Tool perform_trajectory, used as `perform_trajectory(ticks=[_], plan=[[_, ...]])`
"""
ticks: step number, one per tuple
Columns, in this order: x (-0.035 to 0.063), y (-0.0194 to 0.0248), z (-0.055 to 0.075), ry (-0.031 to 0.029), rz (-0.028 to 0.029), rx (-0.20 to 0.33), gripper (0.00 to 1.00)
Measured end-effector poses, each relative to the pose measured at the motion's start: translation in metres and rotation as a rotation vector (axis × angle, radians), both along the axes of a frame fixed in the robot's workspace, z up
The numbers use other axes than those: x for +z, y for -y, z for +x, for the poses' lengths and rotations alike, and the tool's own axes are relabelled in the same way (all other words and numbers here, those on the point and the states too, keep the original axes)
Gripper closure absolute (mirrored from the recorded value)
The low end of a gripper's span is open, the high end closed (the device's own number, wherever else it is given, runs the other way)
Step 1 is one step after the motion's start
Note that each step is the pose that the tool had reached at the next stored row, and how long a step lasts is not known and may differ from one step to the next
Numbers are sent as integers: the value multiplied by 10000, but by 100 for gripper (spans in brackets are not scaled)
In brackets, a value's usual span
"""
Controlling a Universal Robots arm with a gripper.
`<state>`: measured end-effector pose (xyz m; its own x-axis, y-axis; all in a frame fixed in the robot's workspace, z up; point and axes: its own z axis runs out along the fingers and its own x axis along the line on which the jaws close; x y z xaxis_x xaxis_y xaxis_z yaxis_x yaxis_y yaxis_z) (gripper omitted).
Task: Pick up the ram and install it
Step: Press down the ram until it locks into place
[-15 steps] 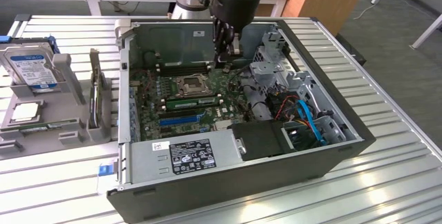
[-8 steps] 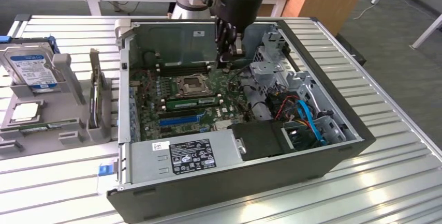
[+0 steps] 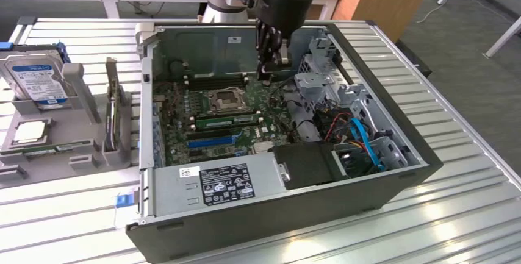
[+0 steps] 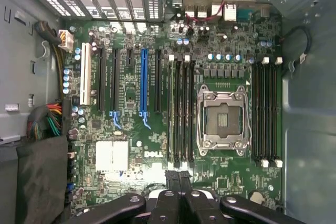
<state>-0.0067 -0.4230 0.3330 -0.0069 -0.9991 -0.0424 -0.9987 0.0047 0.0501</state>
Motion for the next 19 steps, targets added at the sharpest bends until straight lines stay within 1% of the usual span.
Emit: perform_trajectory(ticks=[8, 11, 19], plan=[[-4, 0, 15, -1, -2, 0, 90], [-32, 0, 15, 0, 7, 0, 90], [-114, 0, 15, 0, 9, 0, 90]])
